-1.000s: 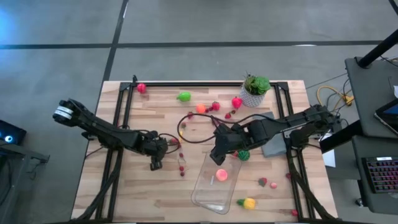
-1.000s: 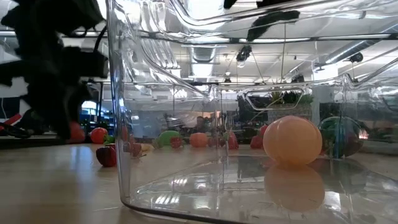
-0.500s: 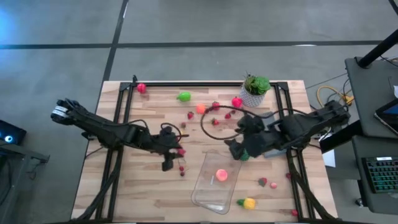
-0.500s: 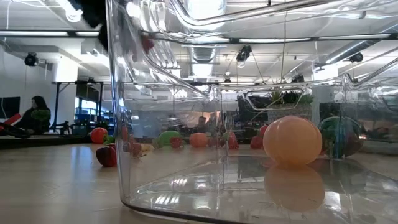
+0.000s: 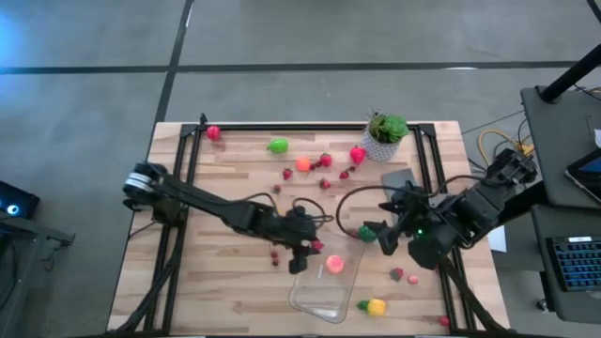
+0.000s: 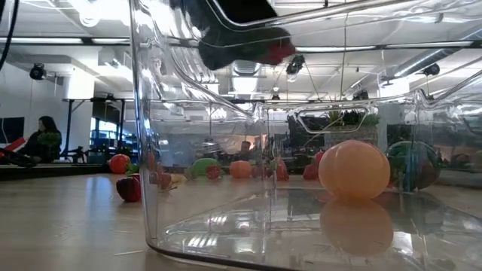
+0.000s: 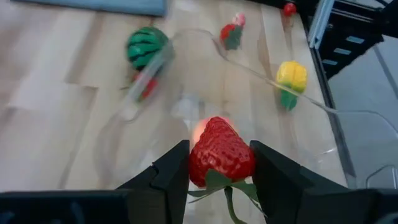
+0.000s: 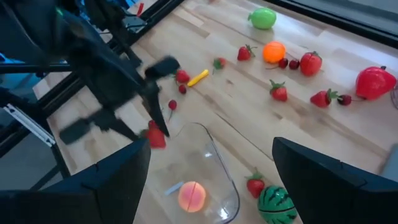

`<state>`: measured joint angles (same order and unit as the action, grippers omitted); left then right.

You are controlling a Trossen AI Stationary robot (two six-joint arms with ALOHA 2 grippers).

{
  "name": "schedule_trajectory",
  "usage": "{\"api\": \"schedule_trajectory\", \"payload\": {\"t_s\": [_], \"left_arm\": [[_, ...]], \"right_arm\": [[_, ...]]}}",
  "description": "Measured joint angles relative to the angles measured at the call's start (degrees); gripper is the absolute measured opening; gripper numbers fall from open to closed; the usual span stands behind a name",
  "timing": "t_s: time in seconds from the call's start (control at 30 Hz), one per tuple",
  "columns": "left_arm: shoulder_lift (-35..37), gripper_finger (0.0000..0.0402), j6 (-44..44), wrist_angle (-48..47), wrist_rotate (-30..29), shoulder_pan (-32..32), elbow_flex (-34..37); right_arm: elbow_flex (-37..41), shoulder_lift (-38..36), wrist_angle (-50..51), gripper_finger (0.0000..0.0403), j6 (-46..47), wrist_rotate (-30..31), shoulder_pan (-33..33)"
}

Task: Pick and placing Produce into tupperware
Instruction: Put the red strawberry into the transparent basket, then put the red tomato into the transparent basket

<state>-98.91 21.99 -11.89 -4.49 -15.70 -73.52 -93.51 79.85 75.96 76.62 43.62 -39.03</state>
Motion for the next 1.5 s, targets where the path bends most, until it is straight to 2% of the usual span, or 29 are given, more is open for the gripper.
{"api": "schedule_trajectory", "payload": {"t_s": [0.23,0.43,0.6,0.7,0.9,1.03,1.1,1.23,1.33,1.5], "left_arm": [[-7.4,0.0142,10.7,-0.2,8.7,0.7,-4.4],[-8.3,0.0199,15.2,1.0,8.7,0.7,-4.4],[-6.6,0.0253,15.2,0.4,6.5,0.8,-4.3],[-3.9,0.0270,15.0,-3.0,4.0,0.8,-4.2],[3.9,0.0274,15.1,-13.5,-0.7,0.9,-4.0],[10.7,0.0274,15.6,-22.5,-7.6,0.8,-3.7],[14.2,0.0274,19.9,-28.8,-13.9,0.8,-3.3],[21.0,0.0274,33.7,-41.5,-27.7,1.2,-1.3],[24.8,0.0274,41.0,-47.8,-30.9,3.6,0.0],[27.2,0.0270,43.6,-55.4,-34.0,12.8,2.5]], "right_arm": [[0.0,0.0,0.5,0.0329,1.0,1.6,-2.2],[0.0,0.0,0.7,0.0329,0.9,1.6,-2.8],[0.0,-0.1,1.8,0.0329,-0.5,2.3,-2.7],[0.0,-0.6,2.7,0.0329,-0.6,3.9,-2.7],[0.0,-2.0,4.7,0.0329,-0.6,4.6,-2.7],[0.0,-2.6,4.8,0.0329,-0.6,5.8,-2.7],[0.0,-2.7,5.1,0.0329,-0.9,6.2,-2.7],[0.3,-3.0,5.9,0.0329,-2.0,7.0,-2.1],[0.4,-3.5,7.8,0.0329,0.7,7.3,-0.8],[0.7,-5.3,13.0,0.0329,7.7,7.5,3.1]]}}
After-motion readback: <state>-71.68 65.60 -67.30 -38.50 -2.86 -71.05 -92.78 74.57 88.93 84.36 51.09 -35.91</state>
